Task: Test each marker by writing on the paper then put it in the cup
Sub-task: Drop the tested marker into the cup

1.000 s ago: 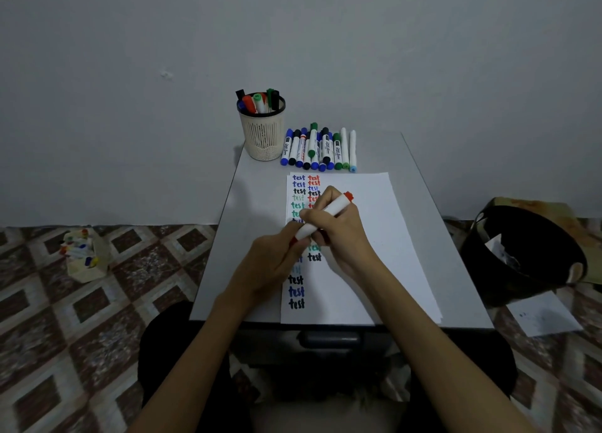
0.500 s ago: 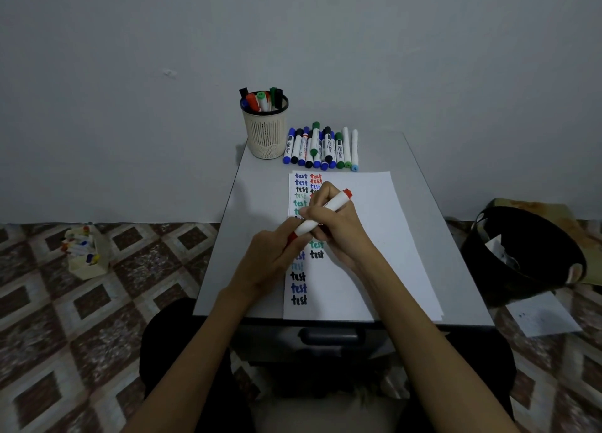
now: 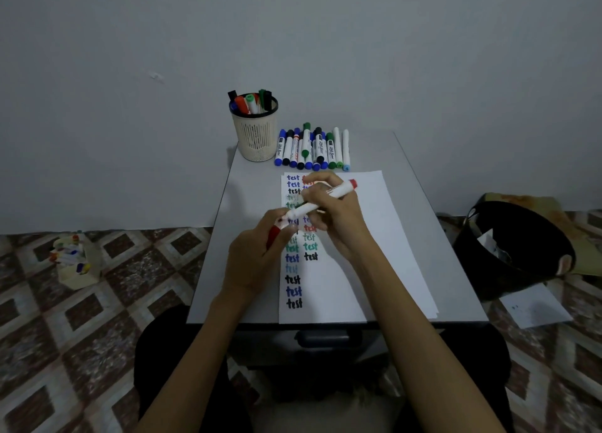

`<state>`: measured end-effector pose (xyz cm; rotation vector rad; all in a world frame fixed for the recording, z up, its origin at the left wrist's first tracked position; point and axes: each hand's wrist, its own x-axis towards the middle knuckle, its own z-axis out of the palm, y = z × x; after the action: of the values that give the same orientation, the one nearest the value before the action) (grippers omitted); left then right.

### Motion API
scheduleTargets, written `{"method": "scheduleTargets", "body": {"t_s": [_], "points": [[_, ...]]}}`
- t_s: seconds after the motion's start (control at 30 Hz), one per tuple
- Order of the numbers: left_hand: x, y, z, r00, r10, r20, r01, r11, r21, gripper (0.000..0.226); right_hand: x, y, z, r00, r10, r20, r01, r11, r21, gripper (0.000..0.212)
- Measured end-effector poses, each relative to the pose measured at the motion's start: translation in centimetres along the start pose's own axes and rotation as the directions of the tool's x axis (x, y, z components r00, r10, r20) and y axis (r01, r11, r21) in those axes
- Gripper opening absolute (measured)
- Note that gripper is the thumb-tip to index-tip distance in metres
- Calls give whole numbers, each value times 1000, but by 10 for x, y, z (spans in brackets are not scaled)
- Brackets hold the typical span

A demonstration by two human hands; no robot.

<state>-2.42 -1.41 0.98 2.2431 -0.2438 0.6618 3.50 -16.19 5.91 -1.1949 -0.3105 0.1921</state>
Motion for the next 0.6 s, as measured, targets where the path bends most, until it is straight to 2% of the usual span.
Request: {"method": "scheduleTargets", "body": {"t_s": [0.1,0.2,0.3,0.37,0.5,0.6], "points": [[-1,-3,1,995,-65,-75,74,989,130,23,-8,1,-15,992,42,-115,-21,984,176,15],[0,-9,7,999,-42,-23,46,974,220,13,-23,8,-20,988,87,-130,-64,982,175,5],[2,-18,14,996,-25,86,-2,956,293,15,-35,15,-20,988,57,-144,-48,996,71,18],[3,-20,14,995,-31,97,2,960,281,20,-39,20,-19,985,49,-167,-54,998,-30,27],[2,-20,14,994,-48,95,23,967,254,24,-44,30,-14,985,10,-175,-60,958,-281,28],[2,-21,14,994,-55,91,31,970,243,23,-45,32,-12,988,-7,-156,-51,930,-364,25]]}}
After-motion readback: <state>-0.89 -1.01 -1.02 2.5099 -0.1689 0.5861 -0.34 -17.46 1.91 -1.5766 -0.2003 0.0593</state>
